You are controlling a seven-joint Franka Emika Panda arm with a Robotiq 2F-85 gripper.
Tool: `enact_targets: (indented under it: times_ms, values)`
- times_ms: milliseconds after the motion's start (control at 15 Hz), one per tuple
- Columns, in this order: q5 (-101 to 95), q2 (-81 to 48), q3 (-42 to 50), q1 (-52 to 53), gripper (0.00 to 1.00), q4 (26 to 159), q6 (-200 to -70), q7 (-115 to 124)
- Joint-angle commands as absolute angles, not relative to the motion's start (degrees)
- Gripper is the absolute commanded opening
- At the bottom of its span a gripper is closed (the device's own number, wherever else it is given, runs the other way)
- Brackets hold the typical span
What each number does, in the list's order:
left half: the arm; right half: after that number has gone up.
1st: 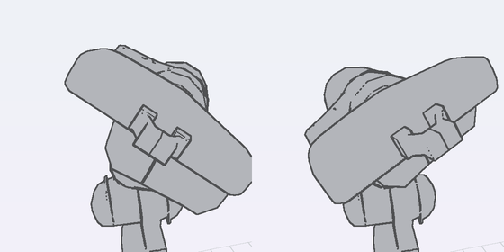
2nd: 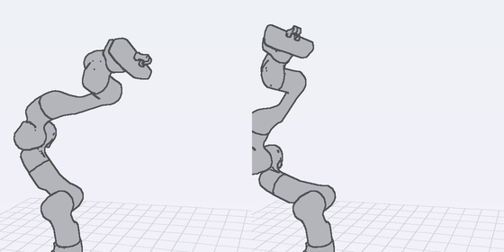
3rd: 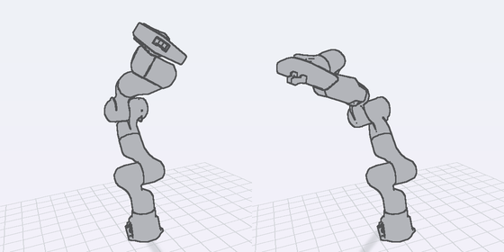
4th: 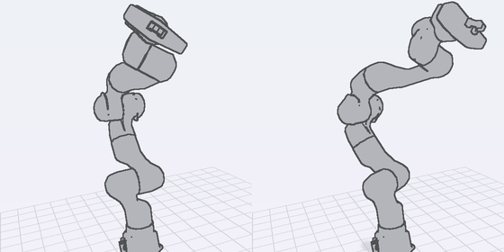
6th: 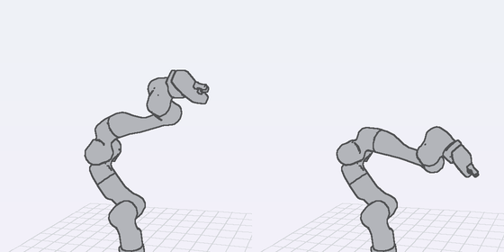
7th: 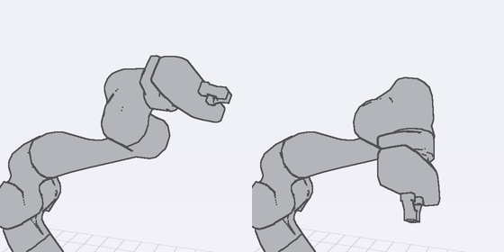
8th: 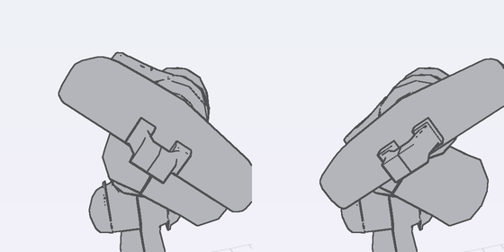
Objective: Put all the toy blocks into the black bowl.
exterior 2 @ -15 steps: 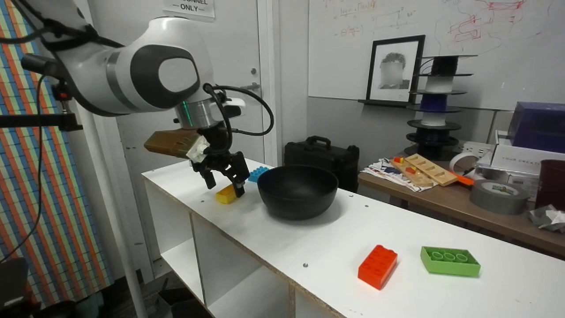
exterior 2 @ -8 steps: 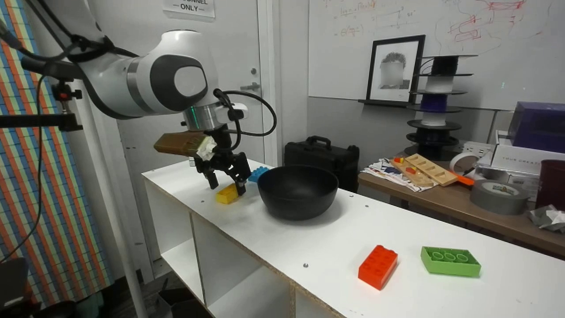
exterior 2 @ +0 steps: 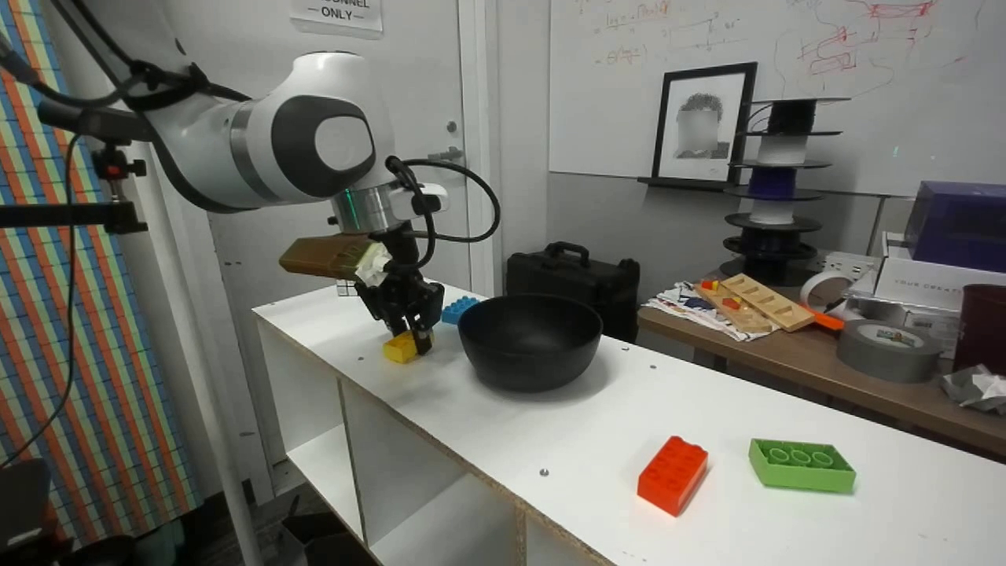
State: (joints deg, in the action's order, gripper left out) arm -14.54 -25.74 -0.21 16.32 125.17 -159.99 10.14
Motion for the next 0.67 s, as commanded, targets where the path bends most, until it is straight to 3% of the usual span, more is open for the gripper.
enact_targets:
  times_ms: [0,600]
  values:
    - [-14.69,-22.9,1.48,18.41,0.22,126.65,-159.63,14.19]
    - [-2.42,-11.47,1.11,11.65,0.21,127.46,-161.18,21.27]
